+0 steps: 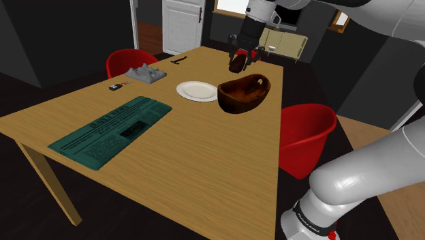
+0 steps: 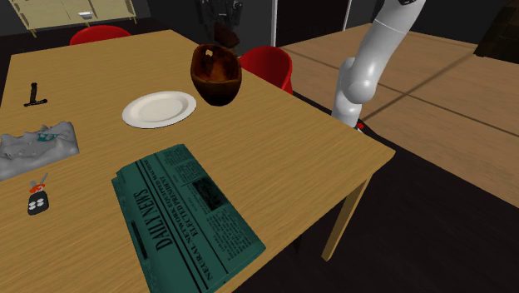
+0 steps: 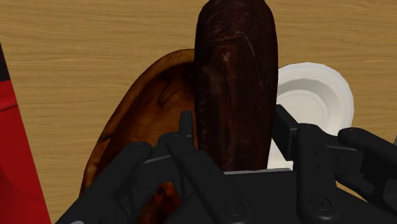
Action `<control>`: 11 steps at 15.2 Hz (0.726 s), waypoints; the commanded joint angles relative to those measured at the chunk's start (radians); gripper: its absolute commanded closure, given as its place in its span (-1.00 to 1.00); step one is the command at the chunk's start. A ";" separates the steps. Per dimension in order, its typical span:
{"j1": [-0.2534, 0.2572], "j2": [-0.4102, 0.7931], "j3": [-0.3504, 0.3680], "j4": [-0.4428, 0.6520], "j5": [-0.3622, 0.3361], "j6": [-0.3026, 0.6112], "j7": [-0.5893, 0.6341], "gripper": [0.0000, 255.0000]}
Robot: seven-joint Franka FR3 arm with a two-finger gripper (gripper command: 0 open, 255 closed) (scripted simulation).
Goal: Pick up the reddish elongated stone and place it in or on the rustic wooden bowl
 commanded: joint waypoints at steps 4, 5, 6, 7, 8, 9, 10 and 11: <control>-0.044 0.076 -0.069 0.069 -0.021 -0.008 -0.109 1.00; -0.053 0.092 -0.082 0.085 -0.024 -0.010 -0.130 1.00; -0.061 0.109 -0.094 0.102 -0.027 -0.013 -0.150 1.00; -0.070 0.126 -0.106 0.120 -0.030 -0.016 -0.170 1.00; -0.078 0.145 -0.118 0.140 -0.032 -0.020 -0.189 1.00; -0.087 0.164 -0.129 0.161 -0.035 -0.024 -0.209 1.00; -0.096 0.186 -0.141 0.185 -0.037 -0.029 -0.230 1.00; -0.096 0.182 -0.141 0.166 -0.036 -0.014 -0.231 1.00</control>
